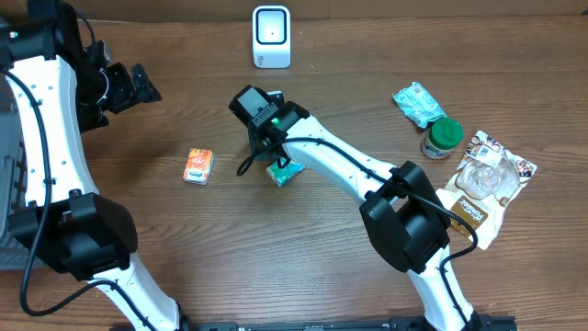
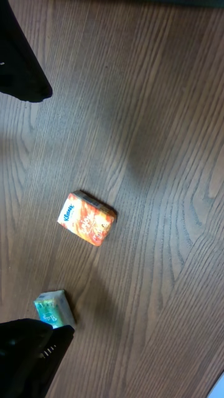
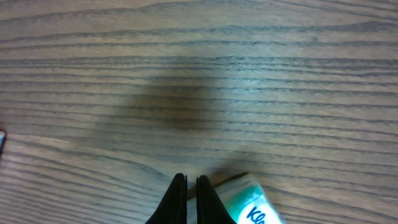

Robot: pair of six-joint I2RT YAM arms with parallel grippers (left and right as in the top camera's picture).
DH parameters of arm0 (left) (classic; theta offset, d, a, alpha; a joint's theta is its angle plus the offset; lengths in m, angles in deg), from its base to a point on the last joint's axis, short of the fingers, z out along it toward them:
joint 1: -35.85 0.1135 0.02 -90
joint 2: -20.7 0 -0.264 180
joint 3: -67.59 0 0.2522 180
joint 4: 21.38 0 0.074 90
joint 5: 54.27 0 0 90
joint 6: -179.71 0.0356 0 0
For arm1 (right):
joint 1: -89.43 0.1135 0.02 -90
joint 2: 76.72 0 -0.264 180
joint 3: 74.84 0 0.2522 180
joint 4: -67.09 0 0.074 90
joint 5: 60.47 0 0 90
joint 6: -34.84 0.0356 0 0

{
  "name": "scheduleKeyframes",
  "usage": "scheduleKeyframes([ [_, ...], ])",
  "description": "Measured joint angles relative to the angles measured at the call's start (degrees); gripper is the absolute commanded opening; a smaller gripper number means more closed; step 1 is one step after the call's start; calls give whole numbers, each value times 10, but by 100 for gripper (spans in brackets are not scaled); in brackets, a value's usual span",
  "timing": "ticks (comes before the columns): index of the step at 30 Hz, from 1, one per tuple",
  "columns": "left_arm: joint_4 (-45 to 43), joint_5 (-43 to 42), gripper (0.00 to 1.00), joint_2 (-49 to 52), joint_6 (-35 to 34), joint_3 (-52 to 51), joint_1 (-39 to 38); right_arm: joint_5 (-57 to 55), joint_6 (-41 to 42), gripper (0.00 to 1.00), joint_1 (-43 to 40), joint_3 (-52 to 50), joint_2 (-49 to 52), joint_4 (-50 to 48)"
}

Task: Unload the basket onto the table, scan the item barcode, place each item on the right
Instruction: 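Grasp the teal pack with the right gripper and lift it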

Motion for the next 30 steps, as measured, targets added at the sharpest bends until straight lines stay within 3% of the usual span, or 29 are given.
scheduleKeyframes([
  [10, 0, 0, 100, 0, 0, 0, 0, 4, 0, 4, -25, 0, 21, 37],
  [21, 0, 0, 100, 0, 0, 0, 0, 149, -24, 4, -128, 0, 22, 191],
  [30, 0, 0, 100, 0, 0, 0, 0, 233, -76, 4, -84, 0, 22, 198],
])
